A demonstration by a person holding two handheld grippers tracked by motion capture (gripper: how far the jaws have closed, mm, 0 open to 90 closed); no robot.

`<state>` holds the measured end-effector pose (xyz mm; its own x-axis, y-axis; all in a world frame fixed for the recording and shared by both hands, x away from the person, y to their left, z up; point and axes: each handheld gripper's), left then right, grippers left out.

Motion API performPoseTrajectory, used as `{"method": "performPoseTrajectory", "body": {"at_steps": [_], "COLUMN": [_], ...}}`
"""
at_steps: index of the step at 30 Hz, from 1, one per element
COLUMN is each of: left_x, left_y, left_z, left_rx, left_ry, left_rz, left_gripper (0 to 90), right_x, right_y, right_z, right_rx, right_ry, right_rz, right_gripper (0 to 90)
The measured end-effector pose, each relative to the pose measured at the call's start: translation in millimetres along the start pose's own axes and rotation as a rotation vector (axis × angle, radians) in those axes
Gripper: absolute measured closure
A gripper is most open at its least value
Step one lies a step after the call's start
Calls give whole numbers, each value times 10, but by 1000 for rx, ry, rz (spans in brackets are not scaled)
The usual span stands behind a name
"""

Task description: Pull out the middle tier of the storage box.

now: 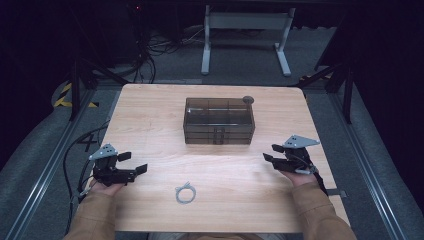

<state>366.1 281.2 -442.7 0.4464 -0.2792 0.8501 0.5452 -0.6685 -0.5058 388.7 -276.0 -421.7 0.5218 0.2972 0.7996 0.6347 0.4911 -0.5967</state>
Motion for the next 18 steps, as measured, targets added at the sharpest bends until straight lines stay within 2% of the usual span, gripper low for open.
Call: {"method": "performPoseTrajectory", "body": {"at_steps": [6, 18], "left_x": [-3, -11], "left_y": [0, -1], "left_z": [-4, -3], "left_rx": [4, 9], "left_ry": [2, -3], "left_rz": [0, 5], "left_gripper": [91, 92], "right_x": [46, 194], "right_y": [-7, 17], "right_z": [86, 332], "right_rx": [18, 19], "right_ry": [-26, -137], "right_rz": [-4, 2], "right_gripper": [484, 491]}}
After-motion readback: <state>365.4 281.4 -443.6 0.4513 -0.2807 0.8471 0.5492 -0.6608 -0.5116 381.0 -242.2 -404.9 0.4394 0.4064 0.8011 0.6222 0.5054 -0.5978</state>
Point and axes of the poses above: each handheld gripper's, and its own axes: y roughly forward along the jaws, x roughly out of its top, z roughly to its left, and after that the axes turned 9 degrees about y, right-handed
